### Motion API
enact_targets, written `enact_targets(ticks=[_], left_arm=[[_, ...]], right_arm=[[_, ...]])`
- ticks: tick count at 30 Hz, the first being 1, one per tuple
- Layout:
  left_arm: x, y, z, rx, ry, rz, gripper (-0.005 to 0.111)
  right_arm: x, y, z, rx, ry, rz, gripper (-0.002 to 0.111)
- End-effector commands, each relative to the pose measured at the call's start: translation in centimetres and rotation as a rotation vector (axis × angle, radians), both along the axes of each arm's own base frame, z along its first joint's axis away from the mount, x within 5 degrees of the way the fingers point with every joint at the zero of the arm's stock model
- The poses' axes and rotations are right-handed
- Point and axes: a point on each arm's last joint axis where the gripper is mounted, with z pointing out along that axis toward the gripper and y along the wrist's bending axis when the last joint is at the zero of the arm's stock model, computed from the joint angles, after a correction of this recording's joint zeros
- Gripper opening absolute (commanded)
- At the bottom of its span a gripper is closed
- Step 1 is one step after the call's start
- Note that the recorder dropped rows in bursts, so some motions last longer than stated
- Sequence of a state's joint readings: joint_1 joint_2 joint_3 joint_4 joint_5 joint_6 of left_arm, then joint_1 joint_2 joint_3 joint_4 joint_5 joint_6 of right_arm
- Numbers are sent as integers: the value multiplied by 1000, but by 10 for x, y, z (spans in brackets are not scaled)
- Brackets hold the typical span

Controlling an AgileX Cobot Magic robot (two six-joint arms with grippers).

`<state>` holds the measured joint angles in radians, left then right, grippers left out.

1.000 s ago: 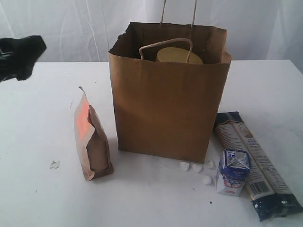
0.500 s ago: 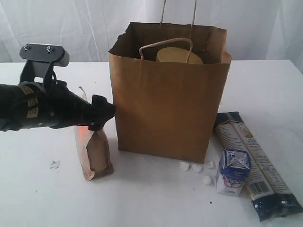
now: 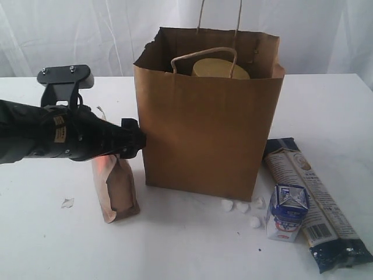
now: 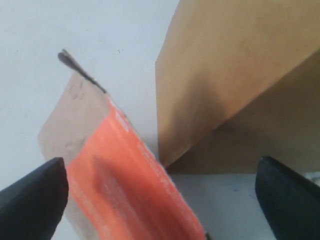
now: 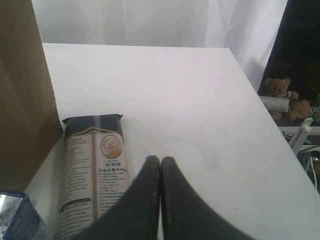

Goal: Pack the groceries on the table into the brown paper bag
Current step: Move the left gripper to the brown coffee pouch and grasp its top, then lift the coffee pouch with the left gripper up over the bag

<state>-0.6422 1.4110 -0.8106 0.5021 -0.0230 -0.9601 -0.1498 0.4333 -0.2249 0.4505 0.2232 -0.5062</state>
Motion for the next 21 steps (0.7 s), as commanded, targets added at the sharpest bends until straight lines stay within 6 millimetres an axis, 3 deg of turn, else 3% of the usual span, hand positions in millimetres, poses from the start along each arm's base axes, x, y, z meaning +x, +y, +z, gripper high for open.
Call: enact_targets(ticks=[1,6,15,18,21], left_arm=[[2,-3,5,-46,-26,-4,105],[2,-5,7,-65,-44,-17,105],[-1,6,-4,62,57,43,103],[-2,9,-5,94,69,49,91],[-2,10,-3,111,78,62,67]], right_arm=[[0,0,-1,0,3,1,0],[0,0,-1,-1,1,0,0],[0,0,-1,-1,-2,-2,0],[0,0,-1,-1,-2,-2,0],[0,0,-1,-1,-2,-2,0]])
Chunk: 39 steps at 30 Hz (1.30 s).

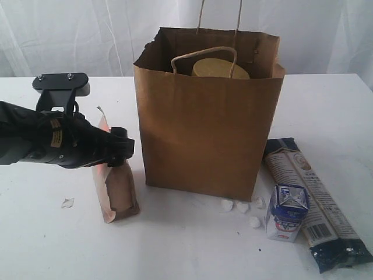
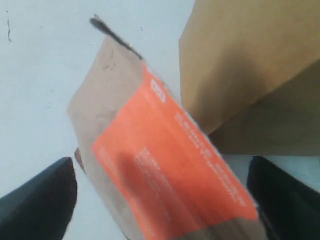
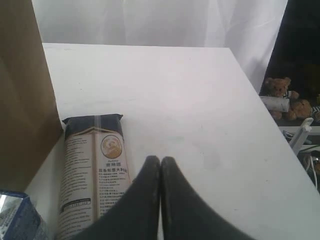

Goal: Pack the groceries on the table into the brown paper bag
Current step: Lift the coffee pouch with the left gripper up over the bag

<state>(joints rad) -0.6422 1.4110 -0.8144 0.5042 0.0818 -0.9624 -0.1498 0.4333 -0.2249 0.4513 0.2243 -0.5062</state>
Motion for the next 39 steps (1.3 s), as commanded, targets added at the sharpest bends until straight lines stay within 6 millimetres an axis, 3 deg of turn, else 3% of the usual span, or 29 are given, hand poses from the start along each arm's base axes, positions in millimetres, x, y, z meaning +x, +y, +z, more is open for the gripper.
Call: enact_targets(ticks=[1,5,10,21,25,27,29,33,37,39], left_arm=[[1,4,4,48,23,32,58],[4,7,18,87,26,59,27],[4,12,40,208,-24,-5,0],[1,18,47,335,-20,-67,0],[-6,23,63,301,-70,-58,0],[-14,30,89,258,-87,-19,0],[-25,40,137,199,-183,2,0],[-44,38,214,48,-416,-155,0],[-53,21,262,-186,-669,-312,0],[-51,17,271,-237,-755,-316,0]], right_arm=[[0,0,-1,-2,-2,-2,0],[0,0,-1,-2,-2,-2,0],[0,0,-1,-2,-1,-1,0],[0,0,-1,-3,-4,-3,0],[0,0,-1,-3,-4,-3,0],[0,0,-1,-3,-4,-3,0],[0,0,-1,-3,-4,-3,0],[0,-1,0,-4,-10,-6,0],[1,-1,0,-5,-16,-9,0],[1,-1,1,-6,-20,-11,0]])
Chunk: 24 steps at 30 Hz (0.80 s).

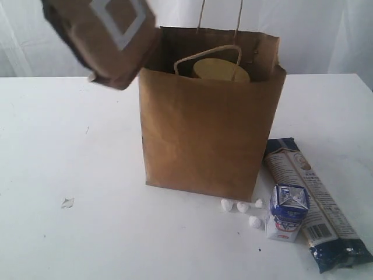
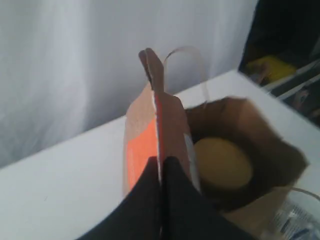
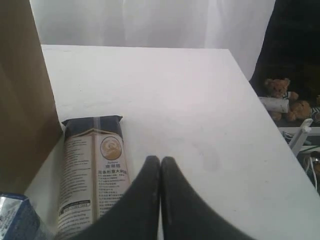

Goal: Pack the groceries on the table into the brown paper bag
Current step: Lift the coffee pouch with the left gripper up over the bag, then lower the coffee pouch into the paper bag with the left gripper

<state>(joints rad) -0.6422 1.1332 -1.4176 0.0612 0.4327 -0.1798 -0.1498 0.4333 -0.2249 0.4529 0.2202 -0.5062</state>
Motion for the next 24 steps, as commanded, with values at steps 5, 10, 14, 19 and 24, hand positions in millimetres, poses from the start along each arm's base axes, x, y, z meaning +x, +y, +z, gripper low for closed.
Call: enact_targets(ticks=[5,10,14,19,24], left_arm=[[17,-18,28,-227,-255,-46,0],[32,-27,26,-308,-285,-22,0],[42,-41,28,-489,-317,-10,0],[44,-73,24,-501,-475,-112,0],[47,-108,8,-409,-688,-277,0]], right_arm=[[1,-1,0,-7,-18,-10,0],[1,-1,0,-7,-18,-10,0],[1,-2,1,-10,-29,-15,0],[1,-2,2,-10,-31,-16,0],[1,-2,2,-6,-31,-17,0]])
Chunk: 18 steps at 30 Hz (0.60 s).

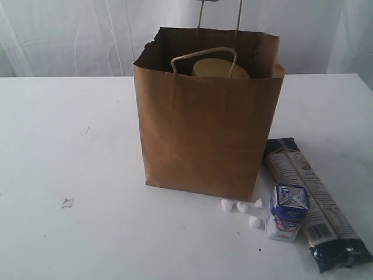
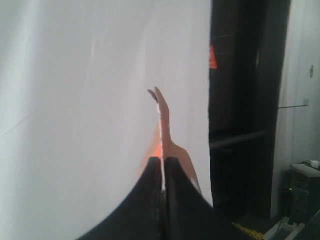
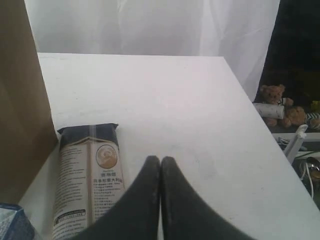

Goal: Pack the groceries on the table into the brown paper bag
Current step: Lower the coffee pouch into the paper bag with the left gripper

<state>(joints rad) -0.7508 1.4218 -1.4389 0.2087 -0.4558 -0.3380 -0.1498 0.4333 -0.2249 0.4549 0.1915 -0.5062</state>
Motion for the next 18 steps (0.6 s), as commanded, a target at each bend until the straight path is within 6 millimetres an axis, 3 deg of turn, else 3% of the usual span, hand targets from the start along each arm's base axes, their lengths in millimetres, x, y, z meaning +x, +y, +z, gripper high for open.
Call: enact_targets(ticks=[1,9,18], left_arm=[[-3,-23,0,12,-240,-91,0],[22,-46,-21,27,-170,-99,0],[21,-58,-33,196,-229,-151,0]], right_arm=[[0,0,-1,-2,-6,-4,0],[0,-1,-1,-3,-7,-5,0],[0,-1,-1,-3,-7,-5,0]])
